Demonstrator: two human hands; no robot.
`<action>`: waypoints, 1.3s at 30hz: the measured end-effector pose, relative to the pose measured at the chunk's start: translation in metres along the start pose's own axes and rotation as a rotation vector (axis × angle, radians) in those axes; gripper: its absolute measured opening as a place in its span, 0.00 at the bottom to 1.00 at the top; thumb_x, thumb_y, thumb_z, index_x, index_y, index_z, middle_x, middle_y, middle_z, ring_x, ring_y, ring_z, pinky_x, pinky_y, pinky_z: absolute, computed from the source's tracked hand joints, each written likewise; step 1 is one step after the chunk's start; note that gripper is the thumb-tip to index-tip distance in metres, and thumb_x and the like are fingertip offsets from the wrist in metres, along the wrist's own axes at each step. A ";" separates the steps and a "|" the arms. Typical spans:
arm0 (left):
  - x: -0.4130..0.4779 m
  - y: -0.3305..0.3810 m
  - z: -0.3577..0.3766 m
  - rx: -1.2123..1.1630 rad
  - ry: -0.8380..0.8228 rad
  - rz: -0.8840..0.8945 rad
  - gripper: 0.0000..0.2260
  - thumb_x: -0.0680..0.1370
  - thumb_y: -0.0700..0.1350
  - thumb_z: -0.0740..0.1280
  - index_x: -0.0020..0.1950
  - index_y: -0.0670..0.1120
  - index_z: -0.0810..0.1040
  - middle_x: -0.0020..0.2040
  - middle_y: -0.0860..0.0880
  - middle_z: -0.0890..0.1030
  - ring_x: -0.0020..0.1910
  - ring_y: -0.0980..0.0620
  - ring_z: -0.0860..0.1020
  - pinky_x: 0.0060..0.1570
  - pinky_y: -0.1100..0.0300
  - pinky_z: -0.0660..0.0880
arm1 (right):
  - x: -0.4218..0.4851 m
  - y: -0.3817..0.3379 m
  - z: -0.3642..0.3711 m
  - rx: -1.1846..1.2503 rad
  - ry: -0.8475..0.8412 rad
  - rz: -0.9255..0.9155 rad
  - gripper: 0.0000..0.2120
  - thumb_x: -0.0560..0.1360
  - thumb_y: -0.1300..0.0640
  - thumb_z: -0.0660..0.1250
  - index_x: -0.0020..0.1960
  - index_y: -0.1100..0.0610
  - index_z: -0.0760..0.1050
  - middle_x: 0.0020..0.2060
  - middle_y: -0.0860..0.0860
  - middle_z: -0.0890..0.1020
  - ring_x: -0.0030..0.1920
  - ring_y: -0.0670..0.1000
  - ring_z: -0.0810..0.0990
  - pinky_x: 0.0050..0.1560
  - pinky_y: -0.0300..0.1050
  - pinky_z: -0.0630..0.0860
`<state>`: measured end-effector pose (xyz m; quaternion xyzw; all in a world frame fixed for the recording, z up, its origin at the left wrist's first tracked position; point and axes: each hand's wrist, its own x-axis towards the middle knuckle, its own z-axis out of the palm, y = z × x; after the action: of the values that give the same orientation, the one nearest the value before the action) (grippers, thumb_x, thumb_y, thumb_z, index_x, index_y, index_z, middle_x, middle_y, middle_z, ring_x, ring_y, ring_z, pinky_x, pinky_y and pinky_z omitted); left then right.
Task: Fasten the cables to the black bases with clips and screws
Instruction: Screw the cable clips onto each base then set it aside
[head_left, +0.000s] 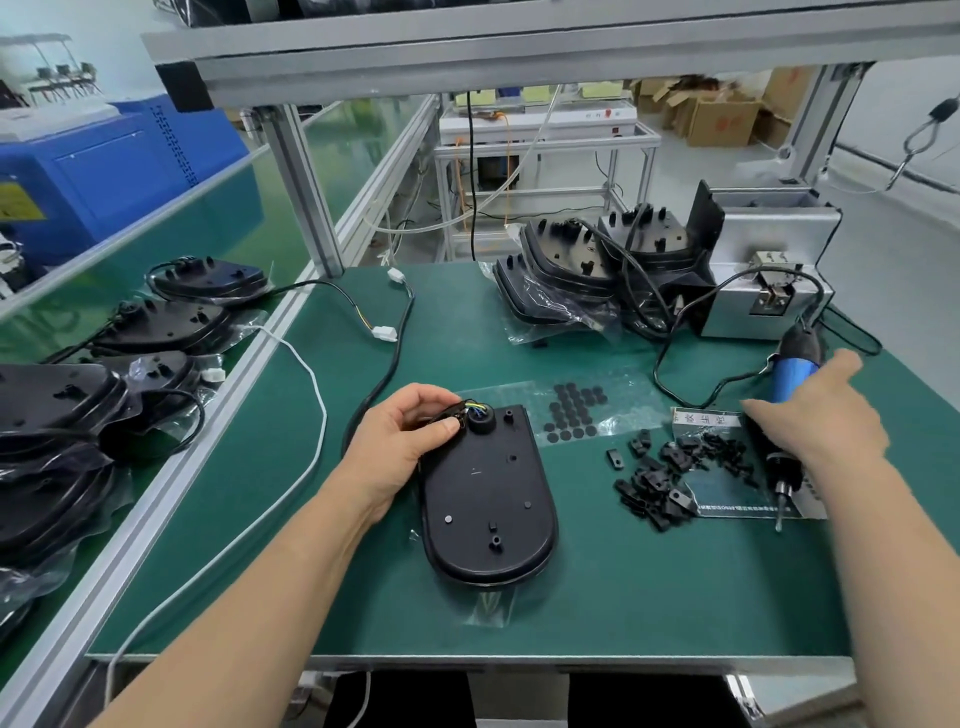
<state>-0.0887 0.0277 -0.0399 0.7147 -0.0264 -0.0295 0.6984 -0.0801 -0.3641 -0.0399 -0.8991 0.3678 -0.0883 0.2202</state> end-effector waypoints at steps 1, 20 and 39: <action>-0.001 -0.001 0.000 0.021 -0.001 0.023 0.10 0.74 0.31 0.70 0.50 0.45 0.81 0.49 0.48 0.84 0.48 0.53 0.80 0.55 0.55 0.76 | 0.002 0.000 -0.001 0.015 -0.006 0.020 0.33 0.70 0.49 0.74 0.63 0.61 0.57 0.45 0.61 0.74 0.44 0.62 0.74 0.44 0.54 0.70; -0.001 -0.008 0.001 -0.038 0.043 -0.005 0.10 0.73 0.34 0.72 0.53 0.43 0.84 0.51 0.46 0.85 0.51 0.52 0.82 0.55 0.58 0.78 | -0.101 -0.146 -0.032 1.687 -0.568 -0.060 0.24 0.75 0.39 0.70 0.58 0.57 0.73 0.32 0.50 0.78 0.30 0.48 0.76 0.36 0.44 0.81; 0.001 -0.011 0.001 -0.154 0.028 -0.038 0.11 0.73 0.33 0.72 0.51 0.46 0.85 0.50 0.48 0.86 0.50 0.54 0.83 0.47 0.66 0.78 | -0.154 -0.233 0.013 1.661 -0.414 -0.677 0.17 0.74 0.44 0.67 0.48 0.57 0.69 0.30 0.53 0.73 0.27 0.54 0.72 0.29 0.46 0.73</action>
<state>-0.0882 0.0269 -0.0509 0.6594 -0.0008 -0.0348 0.7510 -0.0412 -0.1044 0.0564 -0.5099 -0.1434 -0.2211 0.8189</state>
